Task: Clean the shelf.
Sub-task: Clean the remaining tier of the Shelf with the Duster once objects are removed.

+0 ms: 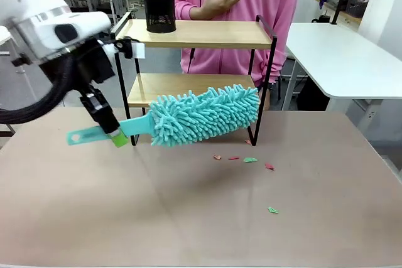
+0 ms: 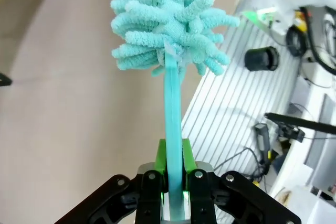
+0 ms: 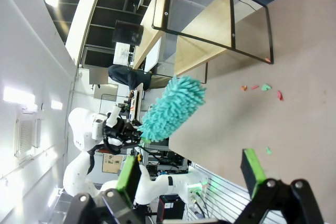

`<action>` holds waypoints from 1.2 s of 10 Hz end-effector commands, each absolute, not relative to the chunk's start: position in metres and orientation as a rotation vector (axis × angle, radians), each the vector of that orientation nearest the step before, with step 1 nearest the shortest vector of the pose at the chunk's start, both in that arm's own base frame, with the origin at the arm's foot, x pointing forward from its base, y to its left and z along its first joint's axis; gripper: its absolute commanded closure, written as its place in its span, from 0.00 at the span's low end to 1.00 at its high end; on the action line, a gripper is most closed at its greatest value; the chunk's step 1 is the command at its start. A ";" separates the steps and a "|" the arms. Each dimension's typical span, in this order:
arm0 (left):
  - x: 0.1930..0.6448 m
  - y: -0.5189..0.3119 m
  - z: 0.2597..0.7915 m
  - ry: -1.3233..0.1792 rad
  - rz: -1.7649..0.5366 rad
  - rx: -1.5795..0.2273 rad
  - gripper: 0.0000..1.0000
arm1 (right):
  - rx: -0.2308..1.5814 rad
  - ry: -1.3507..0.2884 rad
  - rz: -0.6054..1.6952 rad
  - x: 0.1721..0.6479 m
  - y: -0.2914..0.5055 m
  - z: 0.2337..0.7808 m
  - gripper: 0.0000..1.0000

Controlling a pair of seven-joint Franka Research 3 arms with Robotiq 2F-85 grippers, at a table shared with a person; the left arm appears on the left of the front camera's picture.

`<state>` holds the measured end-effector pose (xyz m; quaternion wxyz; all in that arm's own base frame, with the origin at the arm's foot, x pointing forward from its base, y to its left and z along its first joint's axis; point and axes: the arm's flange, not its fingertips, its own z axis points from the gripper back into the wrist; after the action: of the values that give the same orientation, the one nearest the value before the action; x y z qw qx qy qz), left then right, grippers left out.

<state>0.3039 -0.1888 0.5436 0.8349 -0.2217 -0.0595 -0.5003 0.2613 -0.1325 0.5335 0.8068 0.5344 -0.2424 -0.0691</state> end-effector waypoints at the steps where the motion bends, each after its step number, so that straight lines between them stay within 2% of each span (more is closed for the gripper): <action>1: 0.269 -0.133 0.572 -0.219 -1.105 -0.574 0.88 | 1.160 -0.548 -0.128 0.264 -0.131 0.535 0.00; 2: 0.247 -0.102 0.584 -0.308 -1.039 -0.545 1.00 | 1.160 -0.548 -0.128 0.264 -0.131 0.535 0.00; 5: 0.188 -0.016 0.608 -0.432 -0.871 -0.506 1.00 | 1.160 -0.548 -0.128 0.264 -0.131 0.535 0.00; 7: 0.157 0.057 0.607 -0.624 -0.620 -0.557 1.00 | 1.160 -0.548 -0.128 0.264 -0.131 0.535 0.00; 9: 0.147 0.119 0.580 -0.744 -0.365 -0.632 1.00 | 1.160 -0.548 -0.128 0.264 -0.131 0.535 0.00; 10: 0.144 0.146 0.563 -0.789 -0.274 -0.724 1.00 | 1.160 -0.548 -0.128 0.264 -0.131 0.535 0.00; 11: 0.150 0.167 0.543 -0.780 -0.180 -0.801 1.00 | 1.160 -0.548 -0.128 0.264 -0.131 0.535 0.00; 12: 0.162 0.176 0.528 -0.711 -0.058 -0.815 1.00 | 1.160 -0.548 -0.128 0.264 -0.131 0.535 0.00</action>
<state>0.1442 0.1914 0.5475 0.8588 -0.3677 -0.3501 -0.0678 0.2613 -0.1322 0.5336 0.8072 0.5339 -0.2421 -0.0687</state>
